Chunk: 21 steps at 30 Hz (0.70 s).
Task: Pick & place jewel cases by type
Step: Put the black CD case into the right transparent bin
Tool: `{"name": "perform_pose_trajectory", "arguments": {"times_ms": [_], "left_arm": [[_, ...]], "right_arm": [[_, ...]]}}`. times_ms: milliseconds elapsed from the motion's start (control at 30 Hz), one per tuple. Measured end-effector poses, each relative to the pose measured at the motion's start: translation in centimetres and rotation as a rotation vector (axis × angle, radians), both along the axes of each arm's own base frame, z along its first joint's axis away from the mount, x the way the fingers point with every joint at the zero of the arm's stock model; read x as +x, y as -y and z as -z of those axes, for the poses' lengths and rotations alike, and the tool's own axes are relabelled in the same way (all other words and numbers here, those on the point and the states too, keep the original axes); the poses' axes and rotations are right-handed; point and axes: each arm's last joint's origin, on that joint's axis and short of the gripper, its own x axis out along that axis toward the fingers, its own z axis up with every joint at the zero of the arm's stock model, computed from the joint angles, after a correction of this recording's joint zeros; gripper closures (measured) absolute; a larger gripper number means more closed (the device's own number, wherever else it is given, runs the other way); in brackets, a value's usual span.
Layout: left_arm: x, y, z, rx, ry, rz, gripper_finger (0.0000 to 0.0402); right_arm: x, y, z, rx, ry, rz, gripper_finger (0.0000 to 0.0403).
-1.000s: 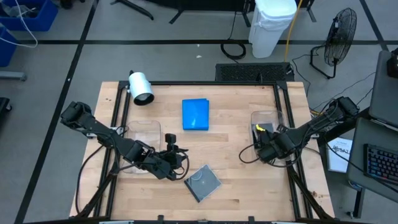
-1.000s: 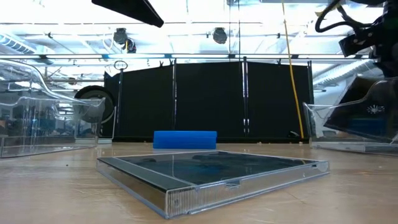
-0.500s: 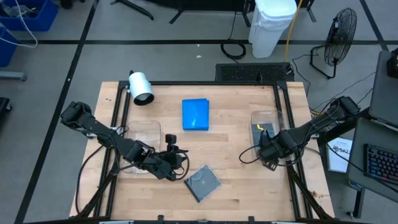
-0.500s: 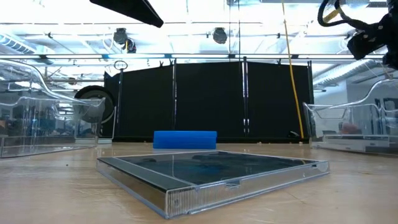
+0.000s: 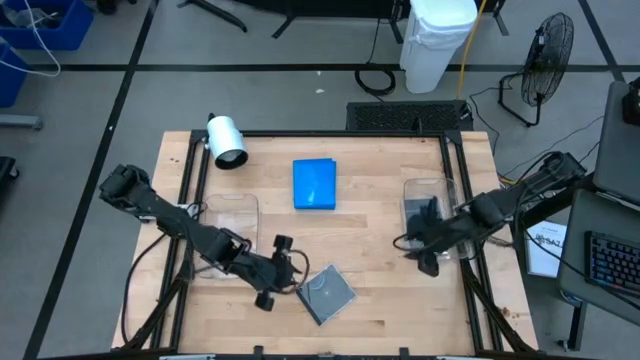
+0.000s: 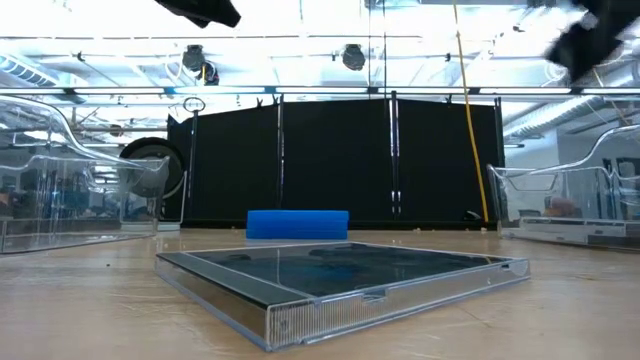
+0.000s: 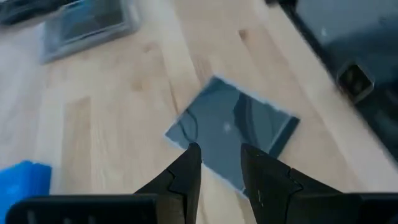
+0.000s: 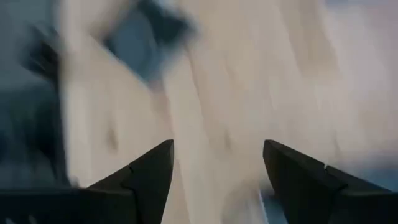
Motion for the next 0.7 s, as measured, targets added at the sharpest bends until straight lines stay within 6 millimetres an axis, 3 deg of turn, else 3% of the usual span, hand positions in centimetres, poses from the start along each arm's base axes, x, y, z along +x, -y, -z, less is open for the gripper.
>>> {"name": "perform_pose_trajectory", "arguments": {"times_ms": [167,300,467,700], "left_arm": [[1.2,1.3,3.4,0.068,-0.066,0.035,0.0282],[2.0,2.3,6.6,0.065,-0.154,0.04,0.0282],[1.6,3.9,8.7,0.028,-0.231,0.084,0.0282],[1.0,6.0,8.8,-0.209,-0.289,0.09,0.0282]], "right_arm": [[1.9,-1.0,-1.3,-0.006,0.402,-0.137,0.0163],[2.9,-1.7,0.0,0.023,0.603,-0.255,0.0163],[3.8,-2.3,3.4,0.021,0.668,-0.35,0.0169],[5.9,-3.4,7.1,-0.004,0.588,-0.366,0.0197]]}}
